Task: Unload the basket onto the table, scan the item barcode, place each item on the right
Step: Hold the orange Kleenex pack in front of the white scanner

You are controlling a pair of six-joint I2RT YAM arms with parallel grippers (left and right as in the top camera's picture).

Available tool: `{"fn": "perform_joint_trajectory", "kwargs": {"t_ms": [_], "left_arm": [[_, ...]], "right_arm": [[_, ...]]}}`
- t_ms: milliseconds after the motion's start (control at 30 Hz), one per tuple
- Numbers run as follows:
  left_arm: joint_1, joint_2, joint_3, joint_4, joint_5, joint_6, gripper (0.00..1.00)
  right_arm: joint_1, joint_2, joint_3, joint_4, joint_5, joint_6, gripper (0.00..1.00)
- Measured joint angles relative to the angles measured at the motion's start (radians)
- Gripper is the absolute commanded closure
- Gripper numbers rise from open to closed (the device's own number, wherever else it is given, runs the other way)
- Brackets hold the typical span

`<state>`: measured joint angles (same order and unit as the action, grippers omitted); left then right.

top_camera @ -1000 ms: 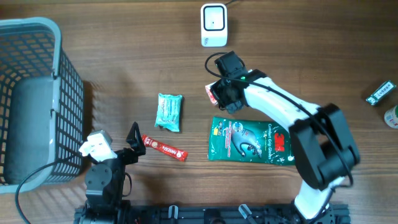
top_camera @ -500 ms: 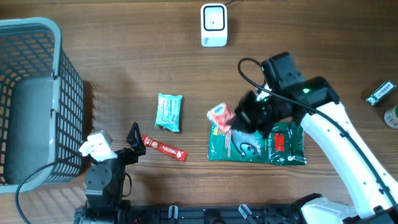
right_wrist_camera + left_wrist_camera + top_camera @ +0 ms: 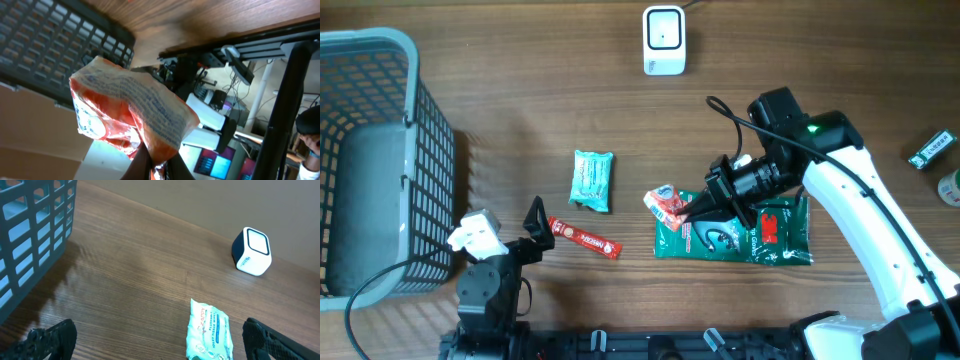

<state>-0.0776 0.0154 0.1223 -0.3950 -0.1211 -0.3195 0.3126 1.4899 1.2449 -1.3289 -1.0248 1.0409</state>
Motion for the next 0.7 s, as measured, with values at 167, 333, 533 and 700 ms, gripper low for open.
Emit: {"fn": "perform_joint_trajectory", "kwargs": {"t_ms": [167, 333, 533, 700], "left_arm": [[0.0, 0.0, 0.0, 0.0, 0.0, 0.0, 0.0], [0.0, 0.0, 0.0, 0.0, 0.0, 0.0, 0.0], [0.0, 0.001, 0.0, 0.0, 0.0, 0.0, 0.0], [0.0, 0.0, 0.0, 0.0, 0.0, 0.0, 0.0]], "right_arm": [[0.0, 0.0, 0.0, -0.014, 0.053, -0.097, 0.96], [0.001, 0.001, -0.001, 0.14, 0.408, -0.144, 0.95], [0.001, 0.006, -0.006, 0.591, 0.842, -0.158, 0.95], [0.001, 0.071, -0.007, 0.937, 0.979, -0.206, 0.96]]}}
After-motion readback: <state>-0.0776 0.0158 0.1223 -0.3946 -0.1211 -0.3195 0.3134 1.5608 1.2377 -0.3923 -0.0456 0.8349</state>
